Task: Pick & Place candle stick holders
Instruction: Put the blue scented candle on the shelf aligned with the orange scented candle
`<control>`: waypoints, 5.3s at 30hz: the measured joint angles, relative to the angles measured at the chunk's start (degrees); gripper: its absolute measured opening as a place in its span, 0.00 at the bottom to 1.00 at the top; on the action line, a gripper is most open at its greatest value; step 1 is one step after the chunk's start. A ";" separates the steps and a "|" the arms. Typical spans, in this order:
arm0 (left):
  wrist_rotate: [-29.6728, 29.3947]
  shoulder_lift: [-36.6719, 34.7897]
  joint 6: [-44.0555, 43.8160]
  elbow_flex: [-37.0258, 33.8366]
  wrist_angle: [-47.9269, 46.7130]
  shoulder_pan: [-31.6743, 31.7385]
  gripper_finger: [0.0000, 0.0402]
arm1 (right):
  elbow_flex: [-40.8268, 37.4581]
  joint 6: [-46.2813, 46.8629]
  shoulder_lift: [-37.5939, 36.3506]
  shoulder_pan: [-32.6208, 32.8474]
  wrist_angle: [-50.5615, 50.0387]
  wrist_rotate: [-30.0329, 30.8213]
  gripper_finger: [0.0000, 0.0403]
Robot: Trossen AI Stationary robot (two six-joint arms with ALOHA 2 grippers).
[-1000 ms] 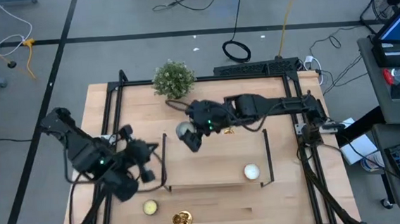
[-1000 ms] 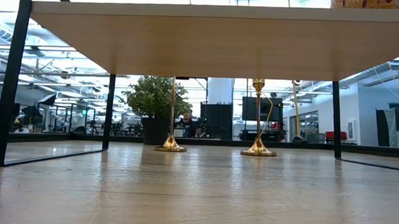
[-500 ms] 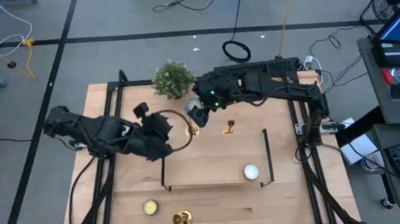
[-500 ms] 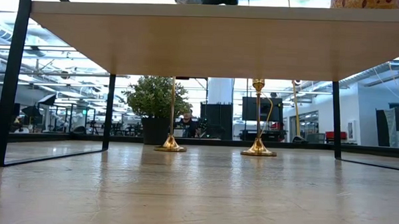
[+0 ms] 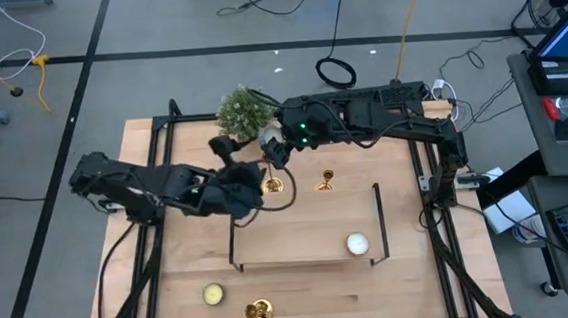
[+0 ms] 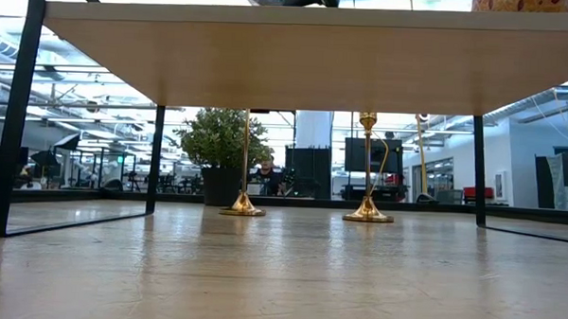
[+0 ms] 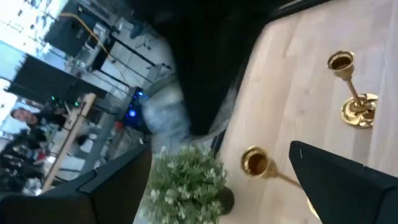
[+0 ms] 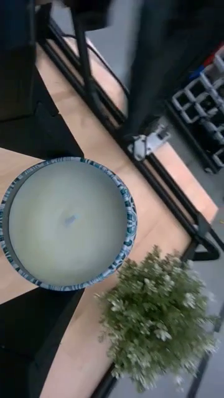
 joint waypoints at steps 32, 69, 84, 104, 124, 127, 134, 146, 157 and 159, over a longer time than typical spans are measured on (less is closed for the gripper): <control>-7.33 0.70 6.26 -0.04 10.61 0.09 0.95 | -0.04 0.84 -1.14 4.26 5.05 1.04 0.73; -6.92 0.70 4.69 -0.04 11.21 0.22 0.79 | -0.02 -0.25 -1.14 5.36 6.40 1.05 0.73; -7.30 0.70 -0.10 -0.04 11.06 0.07 0.77 | -0.02 -1.41 -1.14 5.31 7.22 0.97 0.73; -7.22 0.66 -8.41 0.00 7.13 -2.03 0.75 | -0.03 -2.57 -1.73 5.11 7.91 0.70 0.74; -2.54 0.70 -14.45 -0.04 4.87 -2.40 0.75 | -0.04 -4.94 -3.18 4.11 4.81 1.08 0.98; -1.82 0.70 -18.37 -0.04 3.36 -3.08 0.75 | 0.07 -5.98 -4.15 2.91 4.45 1.09 0.98; -0.80 0.70 -29.18 -0.04 2.70 -5.39 0.74 | 0.00 -11.03 -8.61 1.60 -1.24 1.08 0.98; -2.68 0.74 -44.34 -0.04 5.78 -11.13 0.74 | 0.02 -12.14 -17.79 2.12 -9.10 1.11 0.98; -2.66 5.29 -42.14 -0.04 15.53 -16.29 0.74 | 0.02 -5.76 -21.75 9.07 -11.94 3.00 0.98; -2.59 6.62 -41.87 -0.04 16.29 -16.93 0.74 | -0.01 -4.50 -21.65 11.27 -12.33 5.26 0.98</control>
